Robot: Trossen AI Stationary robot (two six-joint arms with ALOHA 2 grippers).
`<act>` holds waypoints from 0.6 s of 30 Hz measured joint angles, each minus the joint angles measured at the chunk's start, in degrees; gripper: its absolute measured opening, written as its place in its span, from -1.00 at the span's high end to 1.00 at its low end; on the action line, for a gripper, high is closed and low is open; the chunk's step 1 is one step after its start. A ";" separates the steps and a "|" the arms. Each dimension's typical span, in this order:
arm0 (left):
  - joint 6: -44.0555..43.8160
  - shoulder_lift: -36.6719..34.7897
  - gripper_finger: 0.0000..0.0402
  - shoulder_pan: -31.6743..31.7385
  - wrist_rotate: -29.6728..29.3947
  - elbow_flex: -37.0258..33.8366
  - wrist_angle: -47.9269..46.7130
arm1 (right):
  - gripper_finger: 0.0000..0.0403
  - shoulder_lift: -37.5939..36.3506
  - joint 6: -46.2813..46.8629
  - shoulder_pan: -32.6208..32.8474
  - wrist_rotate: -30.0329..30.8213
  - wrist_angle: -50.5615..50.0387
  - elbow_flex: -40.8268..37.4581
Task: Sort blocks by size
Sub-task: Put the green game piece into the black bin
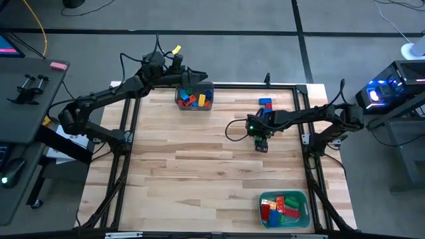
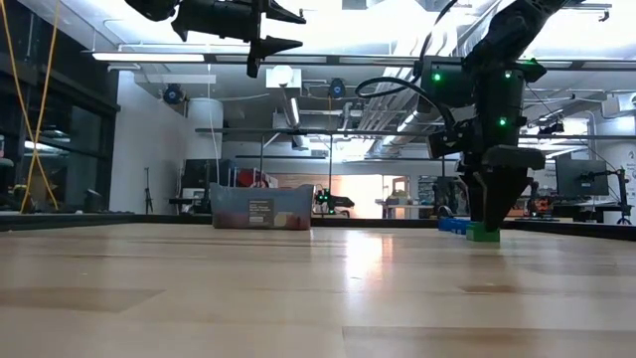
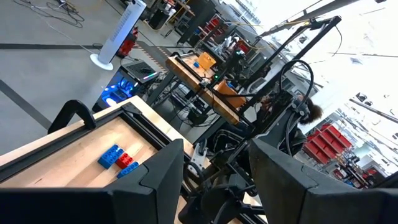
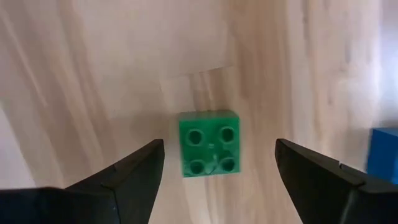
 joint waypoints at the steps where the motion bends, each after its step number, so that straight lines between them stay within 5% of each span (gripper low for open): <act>1: -0.01 0.00 0.15 0.00 0.01 0.00 0.00 | -0.50 0.21 -0.02 0.02 -0.67 0.01 0.00; 13: -0.04 0.00 0.15 0.00 -1.95 0.00 0.98 | -0.50 5.43 -0.57 0.13 -1.74 2.06 0.21; 18: 0.00 0.00 0.15 0.04 -4.29 -0.02 1.20 | -0.24 5.58 -1.95 0.15 -1.06 1.56 0.93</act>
